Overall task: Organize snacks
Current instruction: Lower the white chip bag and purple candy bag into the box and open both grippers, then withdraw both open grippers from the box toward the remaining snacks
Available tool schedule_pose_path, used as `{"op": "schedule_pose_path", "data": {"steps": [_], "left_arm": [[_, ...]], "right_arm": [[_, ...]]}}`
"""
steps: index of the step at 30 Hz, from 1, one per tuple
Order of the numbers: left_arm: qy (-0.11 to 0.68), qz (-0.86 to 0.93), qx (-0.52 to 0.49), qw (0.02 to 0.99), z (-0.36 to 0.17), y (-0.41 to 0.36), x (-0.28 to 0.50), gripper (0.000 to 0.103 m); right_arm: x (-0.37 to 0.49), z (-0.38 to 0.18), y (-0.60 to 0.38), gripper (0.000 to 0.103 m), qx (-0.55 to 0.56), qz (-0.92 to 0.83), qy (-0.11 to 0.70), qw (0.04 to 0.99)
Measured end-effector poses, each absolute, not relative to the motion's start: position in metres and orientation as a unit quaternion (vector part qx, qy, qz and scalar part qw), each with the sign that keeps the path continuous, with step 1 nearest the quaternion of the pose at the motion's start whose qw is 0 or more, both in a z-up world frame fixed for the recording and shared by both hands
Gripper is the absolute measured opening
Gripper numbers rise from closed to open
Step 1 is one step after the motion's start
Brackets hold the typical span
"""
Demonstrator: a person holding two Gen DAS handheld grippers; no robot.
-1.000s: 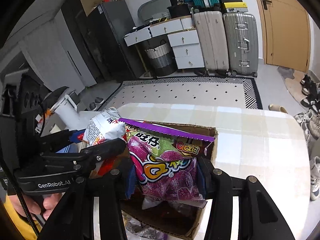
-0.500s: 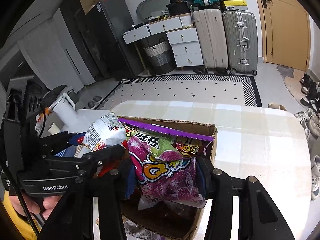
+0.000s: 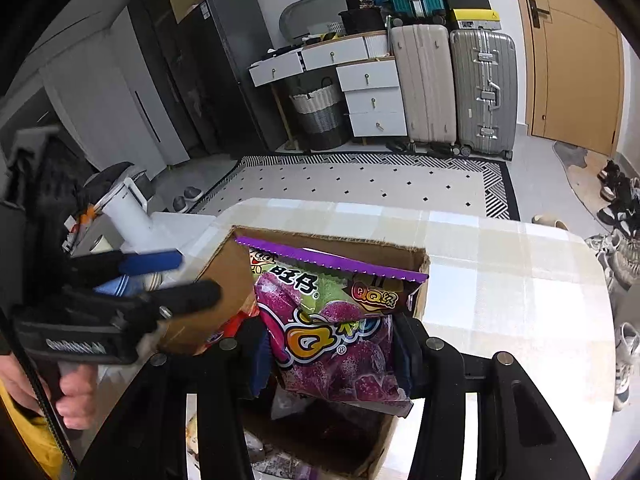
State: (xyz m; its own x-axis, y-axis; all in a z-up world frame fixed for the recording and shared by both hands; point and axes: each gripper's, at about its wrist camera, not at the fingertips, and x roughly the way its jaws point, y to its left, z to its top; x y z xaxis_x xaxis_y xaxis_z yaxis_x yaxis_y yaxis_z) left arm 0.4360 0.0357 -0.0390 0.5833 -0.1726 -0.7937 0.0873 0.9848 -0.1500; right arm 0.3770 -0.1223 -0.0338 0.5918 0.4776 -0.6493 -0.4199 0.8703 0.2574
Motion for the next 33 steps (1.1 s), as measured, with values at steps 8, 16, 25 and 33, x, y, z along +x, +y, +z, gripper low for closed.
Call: {"op": "schedule_pose_path", "data": {"steps": [8,16,25,33], "left_arm": [[0.445,-0.061,-0.052,0.892,-0.028,0.043,0.417,0.081],[0.443,-0.045,-0.033,0.895,-0.024,0.042,0.403,0.081],[0.440,-0.042,-0.029,0.897,-0.013,0.046,0.386,0.081],[0.432,-0.041,-0.033,0.900,0.001,0.049,0.362,0.081]], "right_arm": [[0.379,-0.031,-0.115,0.048,0.029,0.249,0.379,0.891],[0.380,-0.032,-0.107,0.054,0.017,0.241,0.389,0.889],[0.371,-0.013,-0.110,0.086,0.014,0.227,0.360,0.905],[0.341,0.011,-0.108,0.086,0.002,0.234,0.335,0.912]]}}
